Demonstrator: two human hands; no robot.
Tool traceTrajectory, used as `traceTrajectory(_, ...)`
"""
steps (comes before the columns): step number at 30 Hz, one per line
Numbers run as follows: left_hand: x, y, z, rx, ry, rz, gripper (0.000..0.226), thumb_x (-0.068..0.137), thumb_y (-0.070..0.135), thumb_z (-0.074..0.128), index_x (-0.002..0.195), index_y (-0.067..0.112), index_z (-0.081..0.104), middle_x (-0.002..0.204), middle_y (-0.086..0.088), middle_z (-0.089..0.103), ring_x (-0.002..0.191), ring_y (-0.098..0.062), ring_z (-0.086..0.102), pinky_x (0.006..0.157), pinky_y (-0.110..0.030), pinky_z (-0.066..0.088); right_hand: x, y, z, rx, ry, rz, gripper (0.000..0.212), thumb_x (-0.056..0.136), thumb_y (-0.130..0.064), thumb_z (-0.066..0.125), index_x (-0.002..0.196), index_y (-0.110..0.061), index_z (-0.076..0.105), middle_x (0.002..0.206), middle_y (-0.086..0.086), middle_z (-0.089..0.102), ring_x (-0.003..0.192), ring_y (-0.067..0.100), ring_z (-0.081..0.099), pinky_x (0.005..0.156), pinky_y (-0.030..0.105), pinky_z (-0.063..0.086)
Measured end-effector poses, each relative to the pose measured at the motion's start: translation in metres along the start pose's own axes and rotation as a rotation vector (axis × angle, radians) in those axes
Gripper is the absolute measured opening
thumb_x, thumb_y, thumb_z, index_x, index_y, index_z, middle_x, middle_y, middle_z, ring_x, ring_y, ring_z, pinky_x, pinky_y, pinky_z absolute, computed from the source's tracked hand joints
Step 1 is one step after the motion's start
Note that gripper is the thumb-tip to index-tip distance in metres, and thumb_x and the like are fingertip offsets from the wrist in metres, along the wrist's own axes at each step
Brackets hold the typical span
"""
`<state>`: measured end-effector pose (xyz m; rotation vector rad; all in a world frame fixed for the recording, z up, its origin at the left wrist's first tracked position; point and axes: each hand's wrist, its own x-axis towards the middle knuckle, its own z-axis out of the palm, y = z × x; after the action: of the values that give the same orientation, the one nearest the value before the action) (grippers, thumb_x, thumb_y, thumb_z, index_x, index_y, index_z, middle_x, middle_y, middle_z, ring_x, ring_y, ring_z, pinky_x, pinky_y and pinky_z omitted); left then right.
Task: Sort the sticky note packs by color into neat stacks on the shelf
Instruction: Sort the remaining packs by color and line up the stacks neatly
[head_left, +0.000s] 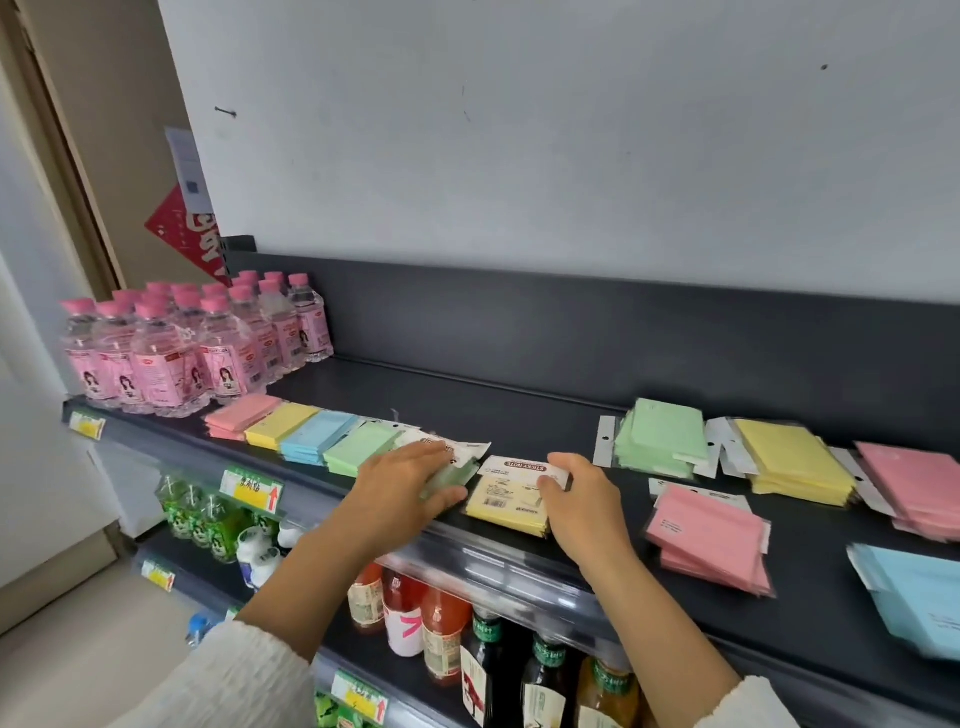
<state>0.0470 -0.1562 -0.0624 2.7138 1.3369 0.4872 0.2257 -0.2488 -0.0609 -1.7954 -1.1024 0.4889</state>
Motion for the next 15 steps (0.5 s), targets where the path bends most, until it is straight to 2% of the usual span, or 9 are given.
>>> traceTrajectory(2, 0.0, -0.003, 0.005, 0.038, 0.018, 0.037, 0.091, 0.071, 0.083, 0.015, 0.14, 0.031, 0.042, 0.148, 0.014, 0.038, 0.137, -0.009, 0.032, 0.115, -0.036, 0.024, 0.001, 0.002, 0.001, -0.027, 0.006, -0.006, 0.037, 0.098, -0.017, 0.046, 0.134, -0.018, 0.048, 0.132, 0.003, 0.051, 0.097, 0.01, 0.047, 0.076, 0.021, 0.037)
traceTrajectory(4, 0.0, -0.008, 0.01, 0.024, 0.056, 0.057, 0.094, 0.068, 0.082, 0.007, 0.139, 0.032, 0.043, 0.146, 0.016, 0.04, 0.135, -0.008, 0.032, 0.113, -0.033, 0.023, 0.0, -0.002, 0.005, -0.053, 0.024, -0.003, 0.037, 0.098, -0.017, 0.046, 0.135, -0.019, 0.047, 0.133, 0.003, 0.051, 0.097, 0.008, 0.045, 0.077, 0.02, 0.036)
traceTrajectory(7, 0.002, -0.017, 0.006, 0.02, 0.041, 0.115, 0.087, 0.073, 0.079, 0.011, 0.141, 0.033, 0.04, 0.145, 0.017, 0.038, 0.133, -0.008, 0.029, 0.11, -0.031, 0.023, 0.0, -0.009, 0.019, -0.075, 0.054, 0.023, 0.037, 0.097, -0.015, 0.046, 0.135, -0.019, 0.048, 0.133, 0.003, 0.051, 0.103, 0.014, 0.053, 0.08, 0.023, 0.04)
traceTrajectory(9, 0.002, -0.019, 0.003, 0.039, 0.003, 0.164, 0.078, 0.081, 0.077, 0.025, 0.144, 0.031, 0.036, 0.148, 0.016, 0.034, 0.134, -0.009, 0.027, 0.11, -0.032, 0.023, 0.0, -0.011, 0.022, -0.072, 0.094, 0.052, 0.038, 0.097, -0.014, 0.046, 0.134, -0.019, 0.049, 0.135, 0.004, 0.051, 0.109, 0.018, 0.055, 0.084, 0.025, 0.044)
traceTrajectory(11, 0.003, -0.018, 0.003, 0.059, -0.004, 0.202, 0.073, 0.085, 0.071, 0.032, 0.145, 0.03, 0.034, 0.149, 0.015, 0.032, 0.134, -0.011, 0.025, 0.109, -0.031, 0.022, -0.001, -0.009, 0.02, -0.072, 0.126, 0.083, 0.038, 0.097, -0.014, 0.047, 0.134, -0.021, 0.05, 0.136, 0.004, 0.049, 0.102, 0.016, 0.055, 0.078, 0.022, 0.044)
traceTrajectory(13, 0.004, -0.027, 0.004, 0.065, 0.012, 0.242, 0.071, 0.086, 0.07, 0.033, 0.144, 0.03, 0.035, 0.148, 0.015, 0.033, 0.132, -0.012, 0.027, 0.108, -0.031, 0.024, -0.002, -0.01, 0.026, -0.052, 0.174, 0.123, 0.037, 0.097, -0.014, 0.048, 0.133, -0.023, 0.051, 0.137, 0.003, 0.048, 0.085, 0.009, 0.053, 0.063, 0.018, 0.043)
traceTrajectory(15, 0.005, -0.035, 0.008, 0.037, 0.029, 0.26, 0.071, 0.086, 0.072, 0.03, 0.143, 0.031, 0.036, 0.145, 0.015, 0.035, 0.129, -0.012, 0.027, 0.107, -0.032, 0.026, -0.005, -0.013, 0.03, -0.035, 0.214, 0.141, 0.037, 0.096, -0.015, 0.048, 0.132, -0.024, 0.053, 0.138, 0.002, 0.047, 0.088, 0.009, 0.051, 0.069, 0.022, 0.042)
